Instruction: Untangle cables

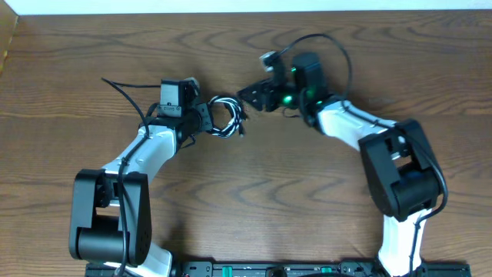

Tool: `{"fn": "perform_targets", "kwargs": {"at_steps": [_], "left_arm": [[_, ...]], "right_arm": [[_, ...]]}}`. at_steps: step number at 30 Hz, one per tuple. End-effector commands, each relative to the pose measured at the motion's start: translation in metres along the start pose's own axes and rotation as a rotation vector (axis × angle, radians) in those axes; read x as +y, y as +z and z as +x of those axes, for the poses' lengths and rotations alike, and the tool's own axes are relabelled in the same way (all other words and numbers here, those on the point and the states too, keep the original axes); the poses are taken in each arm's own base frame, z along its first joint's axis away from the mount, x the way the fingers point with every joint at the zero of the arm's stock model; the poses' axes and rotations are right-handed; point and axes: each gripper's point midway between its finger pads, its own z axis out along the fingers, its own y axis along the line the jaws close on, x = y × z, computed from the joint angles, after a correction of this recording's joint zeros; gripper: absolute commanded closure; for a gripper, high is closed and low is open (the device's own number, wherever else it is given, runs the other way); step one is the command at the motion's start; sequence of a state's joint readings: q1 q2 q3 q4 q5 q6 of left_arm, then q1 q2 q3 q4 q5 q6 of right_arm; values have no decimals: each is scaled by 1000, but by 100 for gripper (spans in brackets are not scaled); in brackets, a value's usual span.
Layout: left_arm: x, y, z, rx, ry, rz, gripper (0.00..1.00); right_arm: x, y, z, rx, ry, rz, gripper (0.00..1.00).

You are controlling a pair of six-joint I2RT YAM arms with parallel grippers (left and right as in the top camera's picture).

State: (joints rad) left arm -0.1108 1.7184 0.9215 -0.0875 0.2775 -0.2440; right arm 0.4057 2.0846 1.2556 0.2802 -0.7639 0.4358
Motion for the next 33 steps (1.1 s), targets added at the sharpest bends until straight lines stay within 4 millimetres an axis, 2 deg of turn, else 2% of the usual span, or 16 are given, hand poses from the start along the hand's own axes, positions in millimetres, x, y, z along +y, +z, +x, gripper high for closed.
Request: {"fn": "perform_targets", "kwargs": {"at_steps": [1, 6, 15, 17, 20, 28, 33], "left_arm": [[-28, -12, -8, -17, 106, 147, 93], [-29, -12, -6, -12, 105, 156, 93], [-35, -13, -5, -2, 107, 191, 92], [-35, -13, -5, -3, 106, 191, 92], [-35, -13, -5, -2, 106, 191, 93], [-35, -13, -4, -2, 106, 191, 93], [-35, -13, -3, 5, 103, 189, 93]], "right_arm": [[1, -17, 0, 41, 93, -47, 55], [-13, -16, 25, 116, 192, 33, 63], [-9, 7, 53, 171, 179, 157, 82], [-4, 16, 62, 183, 157, 192, 90], [-9, 22, 70, 181, 132, 290, 95], [-35, 19, 76, 131, 60, 562, 99], [-36, 13, 68, 140, 22, 584, 99]]}}
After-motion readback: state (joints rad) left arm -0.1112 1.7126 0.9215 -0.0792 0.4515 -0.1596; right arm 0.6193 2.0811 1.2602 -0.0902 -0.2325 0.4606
